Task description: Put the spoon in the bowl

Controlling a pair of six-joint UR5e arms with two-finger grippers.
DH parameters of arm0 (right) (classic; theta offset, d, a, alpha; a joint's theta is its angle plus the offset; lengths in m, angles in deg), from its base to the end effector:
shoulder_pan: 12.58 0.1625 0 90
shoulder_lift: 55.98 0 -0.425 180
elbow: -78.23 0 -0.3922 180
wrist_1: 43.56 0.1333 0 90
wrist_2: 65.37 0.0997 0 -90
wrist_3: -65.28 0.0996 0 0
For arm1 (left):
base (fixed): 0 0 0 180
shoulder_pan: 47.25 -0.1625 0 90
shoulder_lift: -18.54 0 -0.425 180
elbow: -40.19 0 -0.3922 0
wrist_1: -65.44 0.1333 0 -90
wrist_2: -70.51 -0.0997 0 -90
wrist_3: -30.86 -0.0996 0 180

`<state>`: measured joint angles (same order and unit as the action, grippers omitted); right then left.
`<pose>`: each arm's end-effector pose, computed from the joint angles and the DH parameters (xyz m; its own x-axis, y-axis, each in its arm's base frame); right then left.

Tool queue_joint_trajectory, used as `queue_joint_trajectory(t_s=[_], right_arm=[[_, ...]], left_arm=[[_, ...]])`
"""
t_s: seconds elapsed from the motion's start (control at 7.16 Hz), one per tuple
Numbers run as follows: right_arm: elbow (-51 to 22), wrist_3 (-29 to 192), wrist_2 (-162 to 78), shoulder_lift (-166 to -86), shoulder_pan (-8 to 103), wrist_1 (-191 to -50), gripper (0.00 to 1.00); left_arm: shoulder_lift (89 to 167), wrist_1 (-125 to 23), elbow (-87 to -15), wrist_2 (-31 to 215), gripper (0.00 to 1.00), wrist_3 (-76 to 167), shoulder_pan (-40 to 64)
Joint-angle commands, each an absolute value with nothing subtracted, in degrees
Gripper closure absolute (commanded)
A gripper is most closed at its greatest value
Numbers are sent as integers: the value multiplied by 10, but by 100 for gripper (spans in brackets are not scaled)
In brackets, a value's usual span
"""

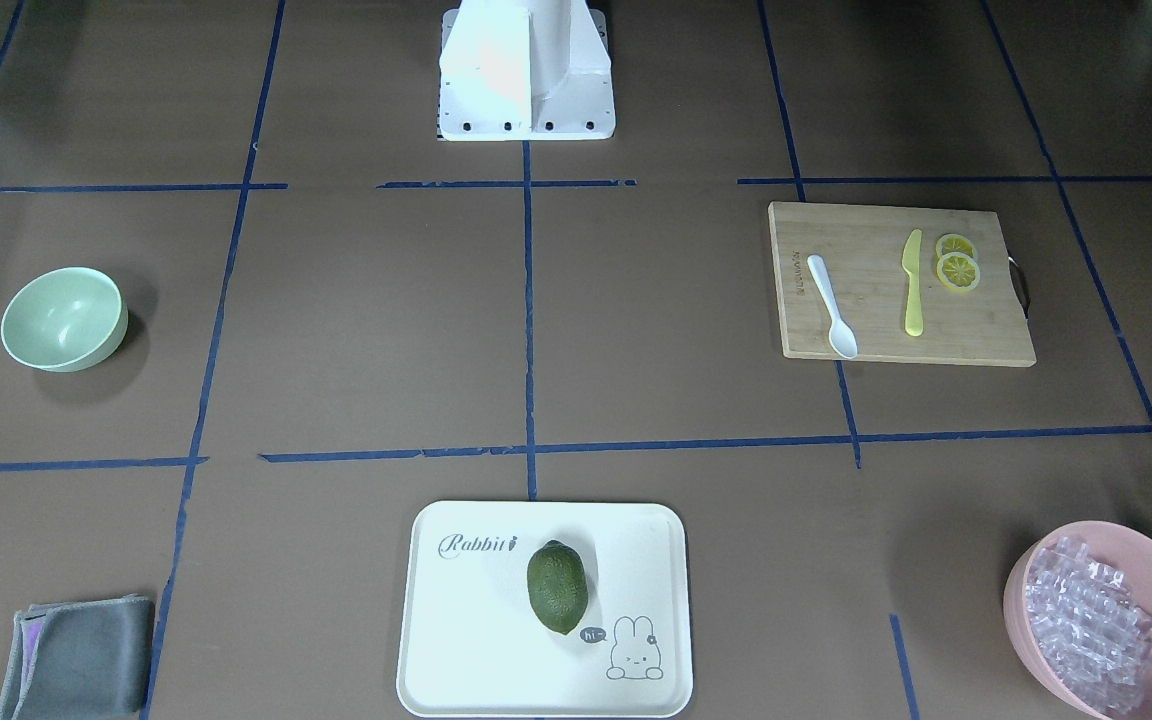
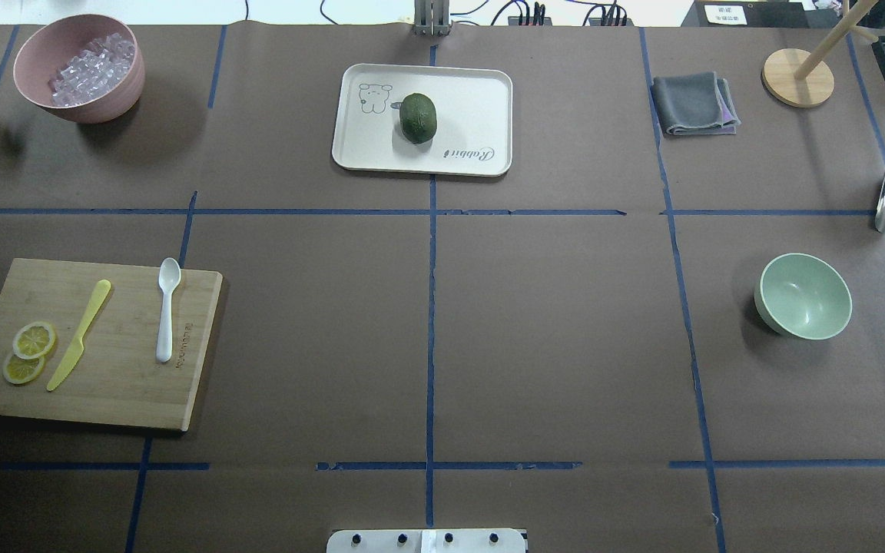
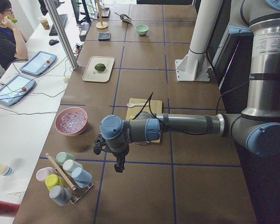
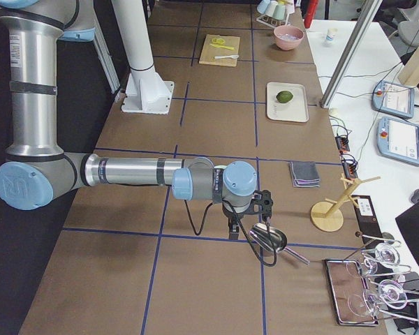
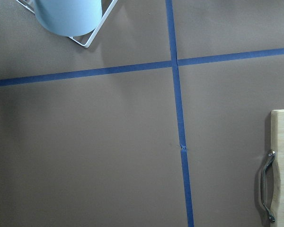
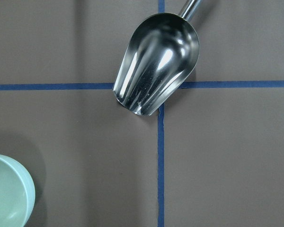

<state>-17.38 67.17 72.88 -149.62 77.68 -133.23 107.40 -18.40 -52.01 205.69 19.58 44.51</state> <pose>0.0611 -0.4670 0.6354 0.6655 0.0060 0.7464 -0.0265 0.9995 0.0155 -0.0773 -0.4746 0.6590 0.6950 0.1117 -0.7103 -0.1074 0.9929 0.0510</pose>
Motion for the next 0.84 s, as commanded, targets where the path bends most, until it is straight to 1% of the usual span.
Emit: queue_joint_trajectory(t_s=[0.0,0.14,0.28,0.42,0.56,0.7], right_arm=[[-201,673,726,-1472,755,-1339,0],[-206,688,731,-1454,754,-1339,0],[-203,705,733,-1456,752,-1333,0],[-215,720,739,-1454,720,-1328,0],[-216,800,739,-1455,681,-1283,0],[-214,908,739,-1463,661,-1210,0]], left_arm=[[1074,-185,-518,2057,0,195,445],[1074,-185,-517,2057,0,195,445],[1074,-185,-520,2057,0,195,445],[1074,-185,-521,2058,0,195,445],[1074,-185,-522,2059,0,196,445],[1074,-185,-522,2059,0,196,445]])
